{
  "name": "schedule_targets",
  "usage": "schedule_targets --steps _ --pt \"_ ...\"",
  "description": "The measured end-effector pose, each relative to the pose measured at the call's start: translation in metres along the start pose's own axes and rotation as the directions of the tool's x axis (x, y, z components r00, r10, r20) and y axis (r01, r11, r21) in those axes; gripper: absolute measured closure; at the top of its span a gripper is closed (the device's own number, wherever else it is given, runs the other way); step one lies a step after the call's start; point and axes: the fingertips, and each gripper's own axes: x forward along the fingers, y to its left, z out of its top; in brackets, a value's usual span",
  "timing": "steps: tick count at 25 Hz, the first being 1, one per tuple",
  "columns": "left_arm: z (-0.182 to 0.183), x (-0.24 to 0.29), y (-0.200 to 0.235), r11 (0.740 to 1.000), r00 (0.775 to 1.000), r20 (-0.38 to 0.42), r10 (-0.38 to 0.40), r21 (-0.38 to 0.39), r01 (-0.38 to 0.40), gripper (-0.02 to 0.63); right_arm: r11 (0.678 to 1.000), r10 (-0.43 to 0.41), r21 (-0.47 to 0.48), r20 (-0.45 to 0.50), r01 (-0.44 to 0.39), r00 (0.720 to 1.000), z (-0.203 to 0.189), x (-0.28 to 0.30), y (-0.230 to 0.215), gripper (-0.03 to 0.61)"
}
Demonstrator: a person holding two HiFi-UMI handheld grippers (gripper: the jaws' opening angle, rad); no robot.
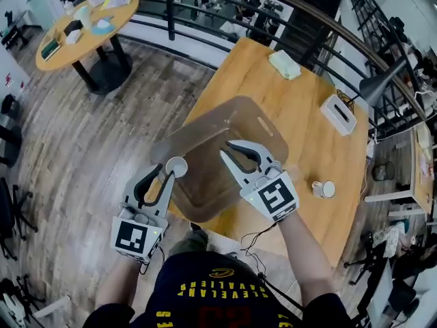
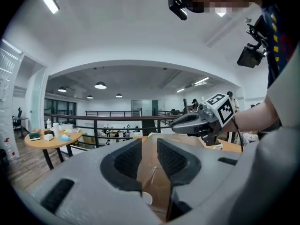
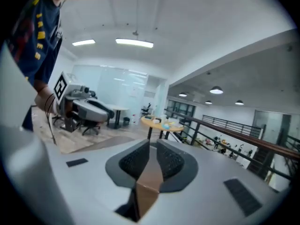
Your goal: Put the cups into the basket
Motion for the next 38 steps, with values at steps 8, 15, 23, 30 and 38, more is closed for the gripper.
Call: schedule_targets --steps 8,15,23,30,38 --pt "0.046 0.018 -0.123 0.992 0.989 0.105 -0.099 0.084 0.09 0.523 0.866 -0.386 0.333 -0.029 0.373 0.922 -0.065 -0.184 -0.009 0.558" --pt "0.029 0.022 -0.255 0.962 0.961 0.053 -0.27 0.047 0.268 0.523 0.663 -0.569 0.474 -0.185 0.58 0.801 -0.142 -0.328 0.028 0.558" --pt "-0.037 -0.001 -0.423 0.837 0.835 -0.089 -0.542 -0.146 0.528 0.523 0.537 -0.653 0.541 -0.221 0.648 0.725 -0.166 -0.43 0.096 0.558" --pt "-0.025 -0.029 -0.518 0.713 0.714 -0.043 -0.699 -0.131 0.689 0.523 0.466 -0.726 0.549 -0.21 0.694 0.655 -0.157 -0.489 0.126 0.558" --pt "-0.026 -0.055 -0.582 0.607 0.604 -0.055 -0.795 -0.089 0.79 0.523 0.381 -0.794 0.524 -0.238 0.762 0.56 -0.162 -0.545 0.154 0.558"
